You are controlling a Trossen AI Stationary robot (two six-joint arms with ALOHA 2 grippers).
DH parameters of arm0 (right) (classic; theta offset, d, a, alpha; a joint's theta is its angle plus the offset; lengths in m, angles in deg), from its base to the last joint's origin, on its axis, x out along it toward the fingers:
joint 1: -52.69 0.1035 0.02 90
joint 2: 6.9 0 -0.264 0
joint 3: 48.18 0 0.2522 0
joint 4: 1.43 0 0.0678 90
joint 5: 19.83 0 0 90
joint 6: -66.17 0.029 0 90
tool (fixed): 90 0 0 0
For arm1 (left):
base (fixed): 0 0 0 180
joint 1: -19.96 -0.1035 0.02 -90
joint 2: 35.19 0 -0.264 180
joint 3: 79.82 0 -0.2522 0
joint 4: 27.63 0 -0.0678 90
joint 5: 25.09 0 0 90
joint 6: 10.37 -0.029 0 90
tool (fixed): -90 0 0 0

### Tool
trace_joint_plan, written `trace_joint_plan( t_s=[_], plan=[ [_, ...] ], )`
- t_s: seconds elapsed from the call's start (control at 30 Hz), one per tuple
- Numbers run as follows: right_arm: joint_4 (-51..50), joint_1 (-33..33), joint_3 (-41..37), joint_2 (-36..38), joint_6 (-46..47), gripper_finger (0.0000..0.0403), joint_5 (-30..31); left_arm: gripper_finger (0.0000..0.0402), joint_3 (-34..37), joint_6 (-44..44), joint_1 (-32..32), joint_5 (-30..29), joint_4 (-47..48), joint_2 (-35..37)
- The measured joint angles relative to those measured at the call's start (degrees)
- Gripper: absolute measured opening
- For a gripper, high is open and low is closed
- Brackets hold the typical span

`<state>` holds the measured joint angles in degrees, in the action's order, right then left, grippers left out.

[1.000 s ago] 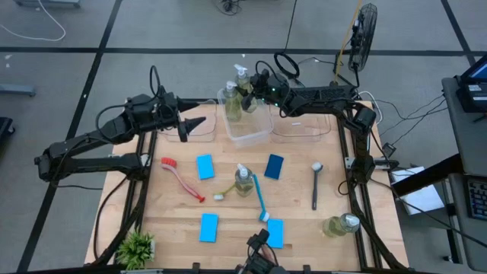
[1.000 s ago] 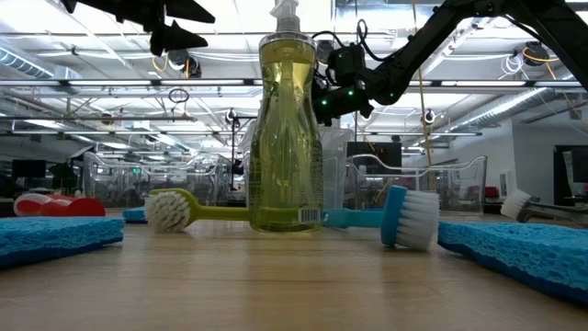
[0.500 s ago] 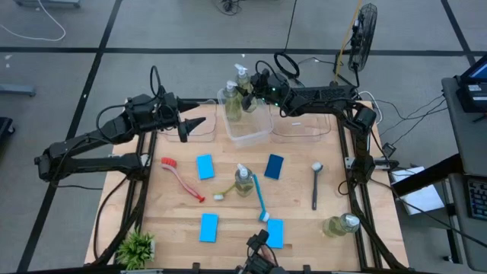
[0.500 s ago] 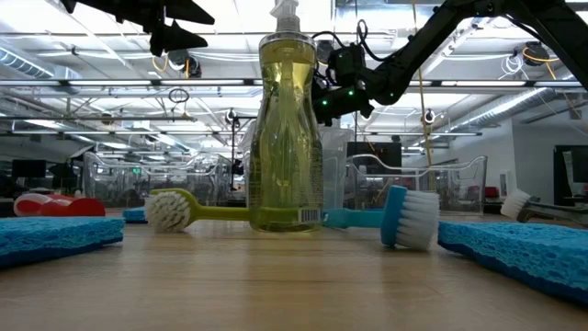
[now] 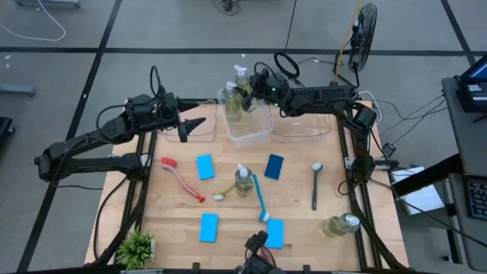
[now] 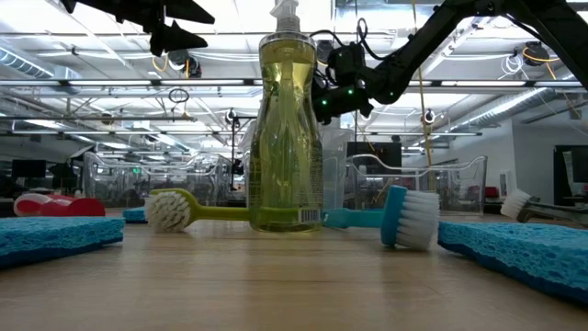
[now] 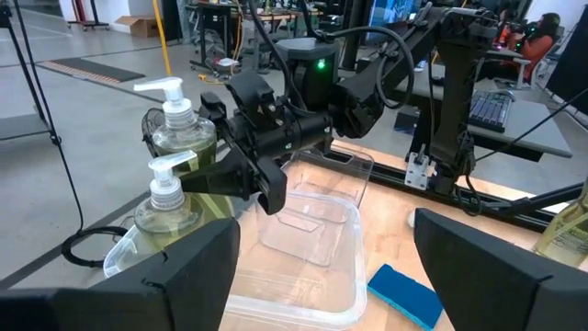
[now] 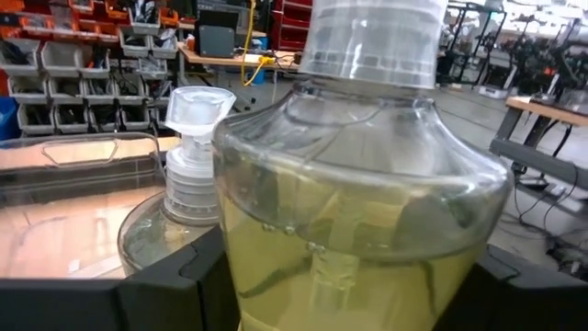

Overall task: Pick & Place Kitchen Sink Supplies
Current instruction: Put the green soap dispenser into the transparent white bin

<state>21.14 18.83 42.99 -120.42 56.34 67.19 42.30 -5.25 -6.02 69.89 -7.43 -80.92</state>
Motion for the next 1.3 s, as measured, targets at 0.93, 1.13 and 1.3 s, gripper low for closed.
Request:
trace_joint_plan(
  t_s=[0.93, 1.13, 1.3],
  plan=[
    [-0.2, 0.6, 0.0, -0.1, -4.8, 0.0254, -0.1, 0.0327, 0.0, 0.0, 0.0, -0.1, -0.2, 0.0],
    [-0.1, 0.6, 0.0, -0.1, -5.0, 0.0286, 0.0, 0.0315, 0.0, 0.0, 0.0, -0.3, -0.3, 0.0],
    [-0.2, 0.6, 0.0, -0.1, -5.0, 0.0297, 0.0, 0.0306, 0.0, 0.0, 0.0, -0.3, -0.3, 0.0]
  ],
)
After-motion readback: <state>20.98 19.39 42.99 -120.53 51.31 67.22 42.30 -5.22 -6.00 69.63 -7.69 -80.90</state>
